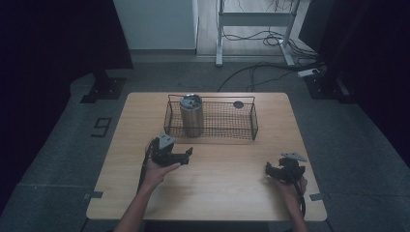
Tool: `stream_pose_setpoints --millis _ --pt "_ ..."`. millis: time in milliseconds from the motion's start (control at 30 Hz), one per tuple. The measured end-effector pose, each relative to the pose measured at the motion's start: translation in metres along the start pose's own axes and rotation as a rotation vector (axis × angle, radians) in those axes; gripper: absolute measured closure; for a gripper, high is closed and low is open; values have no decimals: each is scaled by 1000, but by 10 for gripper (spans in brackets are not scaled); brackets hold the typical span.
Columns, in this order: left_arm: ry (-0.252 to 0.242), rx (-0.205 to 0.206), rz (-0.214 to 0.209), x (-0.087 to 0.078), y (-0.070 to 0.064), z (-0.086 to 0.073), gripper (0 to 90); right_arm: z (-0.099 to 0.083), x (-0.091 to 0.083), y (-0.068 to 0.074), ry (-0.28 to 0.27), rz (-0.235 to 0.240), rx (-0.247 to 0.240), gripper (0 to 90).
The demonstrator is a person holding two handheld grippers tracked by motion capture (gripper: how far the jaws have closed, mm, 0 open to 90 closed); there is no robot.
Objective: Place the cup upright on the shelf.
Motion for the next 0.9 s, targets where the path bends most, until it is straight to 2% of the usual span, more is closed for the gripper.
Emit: stream_pose_setpoints --millis 167,400,567,733,867,900 --pt "26 -42 -26 -7 -6 -24 46 0 0 0 0 0 0 81" --pt "81 -66 -20 -10 -8 -51 45 0 0 0 -1 0 0 82" --pt "111 -54 -19 -10 -6 -62 51 0 0 0 0 0 1 81" --pt "117 -57 -22 -9 -5 -66 56 0 0 0 -1 -1 0 82" --pt "138 -36 -5 -7 -4 -71 56 0 0 0 -1 -4 2 82" --pt "139 -43 -5 -7 -4 -71 58 0 0 0 0 -3 4 83"
Point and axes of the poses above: each handheld gripper's, and its own axes: x roughly forward along the jaws, z roughly out of its top, y roughly to its left, the point moved 2 cm from there along x, roughly forward along the jaws, and after that the axes turned 1 degree about -z, right-handed, at the moved point
